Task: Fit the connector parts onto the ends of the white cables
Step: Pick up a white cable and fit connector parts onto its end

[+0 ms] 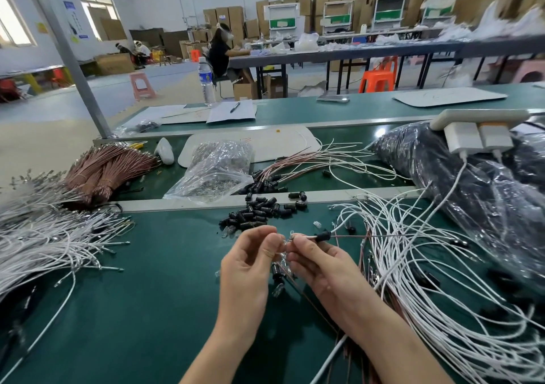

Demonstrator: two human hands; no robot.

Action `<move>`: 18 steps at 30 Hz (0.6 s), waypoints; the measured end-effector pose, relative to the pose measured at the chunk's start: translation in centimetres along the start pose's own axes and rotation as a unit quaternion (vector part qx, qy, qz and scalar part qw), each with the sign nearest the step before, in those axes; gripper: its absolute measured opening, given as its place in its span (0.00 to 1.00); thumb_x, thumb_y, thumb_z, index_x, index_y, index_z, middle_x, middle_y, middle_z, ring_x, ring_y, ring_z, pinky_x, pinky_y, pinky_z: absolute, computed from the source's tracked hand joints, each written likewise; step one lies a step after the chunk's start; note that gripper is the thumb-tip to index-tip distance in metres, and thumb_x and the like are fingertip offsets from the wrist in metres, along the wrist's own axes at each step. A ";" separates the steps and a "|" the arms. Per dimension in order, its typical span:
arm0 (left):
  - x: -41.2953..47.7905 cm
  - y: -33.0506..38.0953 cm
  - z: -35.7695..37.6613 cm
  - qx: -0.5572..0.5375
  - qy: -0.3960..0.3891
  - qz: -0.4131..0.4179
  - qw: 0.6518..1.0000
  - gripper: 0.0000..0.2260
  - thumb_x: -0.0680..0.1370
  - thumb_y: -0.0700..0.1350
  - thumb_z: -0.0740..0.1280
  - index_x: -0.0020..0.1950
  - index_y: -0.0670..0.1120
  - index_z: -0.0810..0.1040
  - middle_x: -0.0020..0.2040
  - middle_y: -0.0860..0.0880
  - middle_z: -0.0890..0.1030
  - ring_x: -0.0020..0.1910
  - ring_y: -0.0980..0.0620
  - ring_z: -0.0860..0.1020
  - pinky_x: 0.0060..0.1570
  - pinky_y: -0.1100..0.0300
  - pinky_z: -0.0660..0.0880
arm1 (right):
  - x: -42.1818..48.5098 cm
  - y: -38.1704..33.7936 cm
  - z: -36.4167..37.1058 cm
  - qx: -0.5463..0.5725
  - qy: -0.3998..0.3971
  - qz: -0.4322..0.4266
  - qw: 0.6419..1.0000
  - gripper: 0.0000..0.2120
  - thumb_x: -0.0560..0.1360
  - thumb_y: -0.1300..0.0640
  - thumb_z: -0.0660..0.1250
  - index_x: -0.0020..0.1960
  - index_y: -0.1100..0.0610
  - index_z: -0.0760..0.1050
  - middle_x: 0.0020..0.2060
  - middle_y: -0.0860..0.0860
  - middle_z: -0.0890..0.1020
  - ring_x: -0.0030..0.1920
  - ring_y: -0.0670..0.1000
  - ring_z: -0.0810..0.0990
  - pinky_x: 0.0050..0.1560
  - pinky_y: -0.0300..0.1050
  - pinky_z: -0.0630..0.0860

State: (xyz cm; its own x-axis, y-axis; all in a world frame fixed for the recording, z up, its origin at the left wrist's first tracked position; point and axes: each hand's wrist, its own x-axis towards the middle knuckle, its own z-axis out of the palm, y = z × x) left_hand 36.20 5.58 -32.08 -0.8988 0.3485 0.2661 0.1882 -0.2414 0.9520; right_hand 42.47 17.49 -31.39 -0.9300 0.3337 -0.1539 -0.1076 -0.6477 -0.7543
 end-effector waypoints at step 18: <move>-0.1 -0.1 -0.4 -0.041 0.001 -0.012 0.999 0.07 0.74 0.45 0.72 0.51 0.51 0.85 0.48 0.47 0.87 0.48 0.48 0.86 0.49 0.63 0.80 | 0.4 0.3 -0.3 -0.016 0.001 -0.012 1.000 0.07 0.67 0.56 0.76 0.43 0.58 0.87 0.43 0.57 0.86 0.40 0.47 0.85 0.43 0.37 0.81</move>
State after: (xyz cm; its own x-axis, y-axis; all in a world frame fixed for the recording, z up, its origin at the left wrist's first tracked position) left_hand 36.06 5.20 -32.31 -0.9034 0.3530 0.2433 0.1338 -0.3071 0.9422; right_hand 42.20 17.64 -31.88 -0.9270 0.3493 -0.1366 -0.1184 -0.6181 -0.7771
